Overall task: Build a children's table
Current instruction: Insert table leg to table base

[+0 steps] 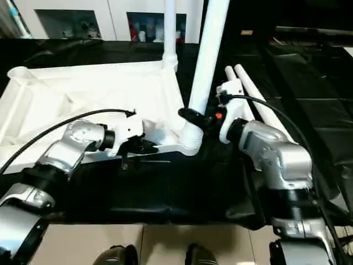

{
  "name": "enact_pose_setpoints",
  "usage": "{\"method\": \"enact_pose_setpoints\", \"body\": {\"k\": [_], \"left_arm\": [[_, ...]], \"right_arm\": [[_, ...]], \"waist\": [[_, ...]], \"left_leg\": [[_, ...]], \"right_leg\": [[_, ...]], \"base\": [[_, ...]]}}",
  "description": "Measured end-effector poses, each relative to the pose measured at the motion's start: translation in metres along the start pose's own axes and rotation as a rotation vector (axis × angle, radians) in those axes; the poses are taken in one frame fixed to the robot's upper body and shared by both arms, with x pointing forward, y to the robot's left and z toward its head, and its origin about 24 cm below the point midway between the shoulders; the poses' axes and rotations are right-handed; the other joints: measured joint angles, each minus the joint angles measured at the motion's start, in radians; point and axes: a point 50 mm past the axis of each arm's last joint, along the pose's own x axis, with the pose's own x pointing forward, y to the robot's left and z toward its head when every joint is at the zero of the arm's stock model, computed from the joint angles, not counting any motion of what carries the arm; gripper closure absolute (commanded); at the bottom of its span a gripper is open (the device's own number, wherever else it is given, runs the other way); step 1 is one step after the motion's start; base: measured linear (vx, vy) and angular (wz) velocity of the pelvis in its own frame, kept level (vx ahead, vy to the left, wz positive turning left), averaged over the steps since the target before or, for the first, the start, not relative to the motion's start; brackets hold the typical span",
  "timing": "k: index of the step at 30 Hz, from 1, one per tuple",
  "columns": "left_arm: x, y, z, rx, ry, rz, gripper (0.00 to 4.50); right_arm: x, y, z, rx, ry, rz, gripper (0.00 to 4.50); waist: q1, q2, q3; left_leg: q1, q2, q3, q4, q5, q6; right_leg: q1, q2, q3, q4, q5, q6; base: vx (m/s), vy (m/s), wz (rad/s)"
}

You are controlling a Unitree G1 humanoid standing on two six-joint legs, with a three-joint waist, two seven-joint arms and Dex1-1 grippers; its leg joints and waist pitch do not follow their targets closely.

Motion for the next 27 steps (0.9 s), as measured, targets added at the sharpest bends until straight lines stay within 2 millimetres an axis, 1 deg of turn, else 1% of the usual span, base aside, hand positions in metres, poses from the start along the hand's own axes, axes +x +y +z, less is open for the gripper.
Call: {"method": "enact_pose_setpoints", "body": {"k": [6, 12, 18, 27], "left_arm": [[-0.001, 0.0, 0.0, -0.001, 0.003, 0.003, 4.5], [-0.002, 0.0, 0.0, 0.002, 0.004, 0.005, 4.5], [-0.003, 0.0, 0.0, 0.002, 0.005, 0.008, 4.5], [-0.004, 0.0, -0.001, 0.002, 0.005, 0.016, 4.5]], "right_arm": [[0.006, -0.002, 0.0, -0.019, 0.0, 0.011, 2.66], [0.01, -0.006, -0.003, 0.001, -0.021, 0.013, 2.66], [0.012, -0.011, -0.007, 0.034, -0.057, 0.006, 2.66], [0.013, -0.013, -0.012, 0.065, -0.096, 0.01, 2.66]], "waist": [[-0.002, -0.003, 0.002], [-0.004, -0.004, 0.002], [-0.006, -0.005, 0.003], [-0.008, -0.007, 0.004]], "left_leg": [[0.0, 0.0, 0.0, 0.0, 0.0, 0.0], [0.0, 0.0, 0.0, -0.001, 0.0, 0.0], [0.0, 0.0, 0.0, -0.002, 0.0, 0.0], [0.001, 0.0, 0.0, -0.004, 0.0, 0.0]], "right_leg": [[0.0, 0.0, 0.0, 0.0, 0.0, 0.0], [0.0, 0.0, 0.0, -0.001, 0.0, 0.001], [0.0, 0.0, 0.0, -0.001, -0.001, 0.001], [-0.001, 0.0, 0.0, -0.002, -0.004, 0.005]], "base": [[0.0, 0.0, 0.0], [0.0, 0.0, 0.0], [0.0, 0.0, 0.0], [0.0, 0.0, 0.0]]}}
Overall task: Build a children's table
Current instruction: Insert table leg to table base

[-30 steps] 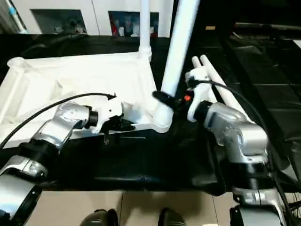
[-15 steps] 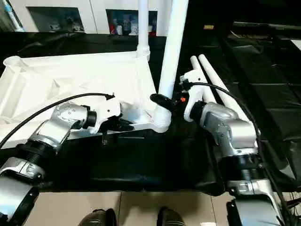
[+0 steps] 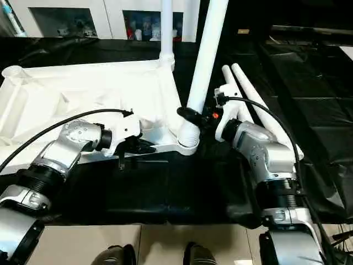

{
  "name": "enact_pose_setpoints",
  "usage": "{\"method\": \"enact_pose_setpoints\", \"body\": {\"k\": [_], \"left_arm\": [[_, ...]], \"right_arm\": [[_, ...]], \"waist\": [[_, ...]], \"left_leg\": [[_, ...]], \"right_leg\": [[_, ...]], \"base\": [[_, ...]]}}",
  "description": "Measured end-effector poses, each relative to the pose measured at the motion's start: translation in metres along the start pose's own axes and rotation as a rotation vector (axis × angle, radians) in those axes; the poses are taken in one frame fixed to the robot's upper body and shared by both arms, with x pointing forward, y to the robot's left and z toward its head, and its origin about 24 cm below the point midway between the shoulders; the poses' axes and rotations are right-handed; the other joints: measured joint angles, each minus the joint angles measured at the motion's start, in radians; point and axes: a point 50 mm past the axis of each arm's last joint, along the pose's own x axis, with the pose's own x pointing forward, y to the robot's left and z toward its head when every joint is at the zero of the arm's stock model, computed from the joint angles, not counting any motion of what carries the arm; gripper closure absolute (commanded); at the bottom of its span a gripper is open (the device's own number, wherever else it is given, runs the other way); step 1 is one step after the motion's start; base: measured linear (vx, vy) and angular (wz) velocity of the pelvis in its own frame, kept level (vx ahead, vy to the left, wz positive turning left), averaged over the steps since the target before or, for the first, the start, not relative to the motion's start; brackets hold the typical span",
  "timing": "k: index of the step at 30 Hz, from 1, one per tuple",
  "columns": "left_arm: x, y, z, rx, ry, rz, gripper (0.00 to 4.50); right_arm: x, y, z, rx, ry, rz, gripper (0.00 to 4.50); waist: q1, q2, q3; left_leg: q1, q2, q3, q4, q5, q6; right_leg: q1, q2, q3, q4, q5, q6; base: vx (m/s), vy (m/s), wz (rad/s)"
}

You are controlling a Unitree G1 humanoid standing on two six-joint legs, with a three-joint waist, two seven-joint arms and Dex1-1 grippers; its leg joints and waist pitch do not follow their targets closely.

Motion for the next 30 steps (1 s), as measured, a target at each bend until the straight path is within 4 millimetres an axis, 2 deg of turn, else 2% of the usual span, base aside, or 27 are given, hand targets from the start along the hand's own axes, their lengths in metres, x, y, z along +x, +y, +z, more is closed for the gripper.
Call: {"method": "enact_pose_setpoints", "body": {"k": [12, 21, 30], "left_arm": [[0.0, 0.0, 0.0, 0.003, -0.006, 0.001, 4.5], [0.0, -0.001, 0.0, 0.01, -0.009, 0.001, 4.5], [0.0, -0.001, 0.0, 0.018, -0.013, 0.001, 4.5]], "right_arm": [[-0.008, -0.001, -0.019, 0.07, -0.137, -0.021, 2.66], [-0.015, 0.009, -0.027, -0.069, -0.186, -0.012, 2.66], [-0.02, 0.013, -0.033, -0.102, -0.218, -0.038, 2.66]], "waist": [[0.001, 0.001, 0.0], [0.002, 0.001, 0.0], [0.002, 0.001, -0.001]], "left_leg": [[0.002, -0.001, 0.001, -0.016, 0.0, -0.001], [0.003, -0.001, 0.002, -0.023, 0.002, -0.003], [0.003, -0.002, 0.002, -0.034, 0.002, -0.003]], "right_leg": [[0.001, 0.0, -0.001, -0.013, 0.001, -0.001], [0.0, 0.0, -0.002, -0.014, 0.0, -0.001], [0.0, 0.0, -0.002, -0.024, 0.0, 0.0]], "base": [[0.0, 0.0, 0.0], [0.0, 0.0, 0.0], [0.0, 0.0, 0.0]]}}
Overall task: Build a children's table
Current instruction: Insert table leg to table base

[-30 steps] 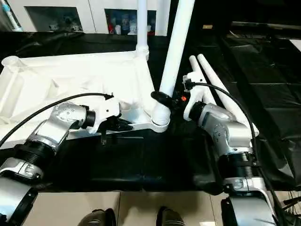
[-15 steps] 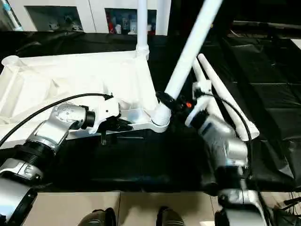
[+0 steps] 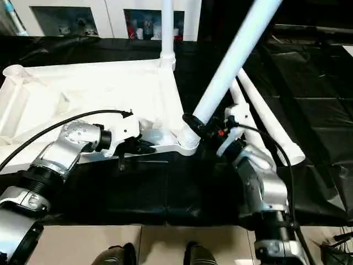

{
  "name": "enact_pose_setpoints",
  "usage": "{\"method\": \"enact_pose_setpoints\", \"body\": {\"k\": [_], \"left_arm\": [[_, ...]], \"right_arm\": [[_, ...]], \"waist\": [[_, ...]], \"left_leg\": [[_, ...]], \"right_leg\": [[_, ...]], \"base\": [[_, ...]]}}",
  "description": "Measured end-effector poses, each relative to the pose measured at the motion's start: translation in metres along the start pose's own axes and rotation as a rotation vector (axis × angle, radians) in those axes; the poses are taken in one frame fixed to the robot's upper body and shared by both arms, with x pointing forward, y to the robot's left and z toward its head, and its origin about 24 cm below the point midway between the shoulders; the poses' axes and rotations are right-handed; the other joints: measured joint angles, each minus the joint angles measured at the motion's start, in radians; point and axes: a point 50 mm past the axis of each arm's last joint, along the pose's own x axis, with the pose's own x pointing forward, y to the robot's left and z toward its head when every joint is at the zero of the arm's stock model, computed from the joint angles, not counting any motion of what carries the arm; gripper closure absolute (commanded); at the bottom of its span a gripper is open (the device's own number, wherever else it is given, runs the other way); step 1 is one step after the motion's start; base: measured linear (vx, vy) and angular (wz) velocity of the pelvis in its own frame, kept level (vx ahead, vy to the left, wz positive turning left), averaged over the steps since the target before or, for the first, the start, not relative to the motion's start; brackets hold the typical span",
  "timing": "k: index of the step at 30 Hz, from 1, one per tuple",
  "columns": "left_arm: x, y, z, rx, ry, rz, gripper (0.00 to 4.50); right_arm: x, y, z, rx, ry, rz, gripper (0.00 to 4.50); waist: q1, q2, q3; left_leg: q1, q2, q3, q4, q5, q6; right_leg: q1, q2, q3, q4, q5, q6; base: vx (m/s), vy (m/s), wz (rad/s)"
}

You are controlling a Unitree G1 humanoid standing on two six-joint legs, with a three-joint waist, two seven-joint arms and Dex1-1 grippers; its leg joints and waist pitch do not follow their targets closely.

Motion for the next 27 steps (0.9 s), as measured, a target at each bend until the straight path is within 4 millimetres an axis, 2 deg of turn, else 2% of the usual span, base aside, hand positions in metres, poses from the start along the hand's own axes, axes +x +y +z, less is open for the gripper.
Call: {"method": "enact_pose_setpoints", "body": {"k": [9, 12, 17, 27], "left_arm": [[-0.002, -0.001, -0.003, 0.002, 0.003, 0.003, 4.5], [-0.002, -0.001, -0.005, 0.001, 0.009, 0.006, 4.5], [-0.003, -0.001, -0.005, 0.006, 0.013, 0.011, 4.5], [-0.003, -0.003, -0.006, 0.01, 0.018, 0.01, 4.5]], "right_arm": [[0.003, 0.003, 0.001, -0.09, 0.071, 0.037, 2.66], [0.009, 0.007, 0.004, -0.151, 0.112, 0.073, 2.66], [0.015, 0.008, 0.006, -0.199, 0.168, 0.113, 2.66], [0.015, 0.005, 0.008, -0.204, 0.218, 0.152, 2.67]], "waist": [[-0.002, 0.0, -0.002], [-0.002, -0.006, -0.006], [-0.002, -0.009, -0.007], [-0.002, -0.016, -0.012]], "left_leg": [[0.002, 0.0, 0.001, -0.006, 0.0, 0.0], [0.005, 0.0, 0.001, -0.007, 0.0, -0.001], [0.005, 0.0, 0.001, -0.007, 0.0, -0.001], [0.007, 0.0, 0.001, -0.008, 0.0, -0.001]], "right_leg": [[0.001, 0.0, 0.0, -0.003, 0.0, 0.0], [0.002, 0.0, 0.0, -0.004, 0.0, 0.0], [0.002, 0.0, 0.0, -0.008, 0.0, 0.0], [0.003, 0.001, 0.0, -0.007, 0.0, 0.0]], "base": [[0.0, 0.0, 0.0], [0.0, 0.0, 0.0], [0.0, 0.0, 0.0], [0.0, 0.0, 0.0]]}}
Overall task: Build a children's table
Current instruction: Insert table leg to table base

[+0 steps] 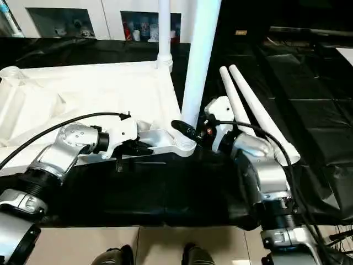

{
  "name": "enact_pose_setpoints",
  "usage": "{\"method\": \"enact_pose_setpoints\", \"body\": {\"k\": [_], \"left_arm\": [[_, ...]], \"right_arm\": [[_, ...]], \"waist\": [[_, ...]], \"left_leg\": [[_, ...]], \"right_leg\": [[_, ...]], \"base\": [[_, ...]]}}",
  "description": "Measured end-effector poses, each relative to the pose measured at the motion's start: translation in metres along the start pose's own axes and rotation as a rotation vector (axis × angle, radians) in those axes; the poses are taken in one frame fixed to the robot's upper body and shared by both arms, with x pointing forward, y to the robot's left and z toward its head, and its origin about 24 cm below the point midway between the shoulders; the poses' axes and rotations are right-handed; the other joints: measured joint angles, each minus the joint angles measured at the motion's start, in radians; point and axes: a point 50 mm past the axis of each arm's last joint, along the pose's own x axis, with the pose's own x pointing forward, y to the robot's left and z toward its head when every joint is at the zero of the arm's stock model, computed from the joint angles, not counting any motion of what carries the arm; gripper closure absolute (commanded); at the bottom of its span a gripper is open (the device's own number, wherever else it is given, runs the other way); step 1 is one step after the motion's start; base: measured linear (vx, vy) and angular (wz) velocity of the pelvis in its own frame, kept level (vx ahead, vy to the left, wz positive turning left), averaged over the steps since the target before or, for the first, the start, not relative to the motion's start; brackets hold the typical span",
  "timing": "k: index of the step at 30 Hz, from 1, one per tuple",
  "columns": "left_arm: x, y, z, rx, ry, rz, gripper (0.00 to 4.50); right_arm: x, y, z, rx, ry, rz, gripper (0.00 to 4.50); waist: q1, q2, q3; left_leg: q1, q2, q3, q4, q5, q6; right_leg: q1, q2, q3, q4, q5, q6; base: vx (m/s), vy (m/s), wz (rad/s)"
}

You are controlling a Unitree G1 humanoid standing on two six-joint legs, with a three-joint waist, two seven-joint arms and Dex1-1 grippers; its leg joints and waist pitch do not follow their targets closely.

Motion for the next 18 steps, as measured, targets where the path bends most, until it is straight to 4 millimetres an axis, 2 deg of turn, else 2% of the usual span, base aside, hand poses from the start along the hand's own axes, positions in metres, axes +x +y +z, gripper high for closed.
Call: {"method": "enact_pose_setpoints", "body": {"k": [4, 11, 18], "left_arm": [[-0.001, 0.0, -0.001, -0.003, 0.007, 0.003, 4.5], [-0.004, 0.002, -0.005, -0.003, 0.015, 0.014, 4.5], [-0.004, 0.003, -0.006, -0.005, 0.018, 0.018, 4.5]], "right_arm": [[0.002, -0.001, -0.002, 0.014, 0.002, -0.007, 2.67], [0.01, -0.004, -0.001, 0.047, -0.007, -0.024, 2.67], [0.011, -0.007, -0.001, 0.057, 0.0, -0.027, 2.67]], "waist": [[-0.001, -0.005, -0.004], [-0.005, -0.006, -0.003], [-0.005, -0.006, -0.003]], "left_leg": [[0.001, 0.0, 0.0, 0.0, 0.0, 0.0], [0.004, 0.0, 0.0, 0.0, 0.0, 0.0], [0.004, 0.0, -0.001, -0.003, 0.0, 0.0]], "right_leg": [[0.0, 0.0, 0.0, 0.0, 0.0, 0.0], [-0.001, 0.0, 0.0, -0.002, 0.0, 0.0], [0.0, 0.0, -0.003, -0.018, 0.0, 0.0]], "base": [[0.0, 0.0, 0.0], [0.0, 0.0, 0.0], [0.0, 0.0, 0.0]]}}
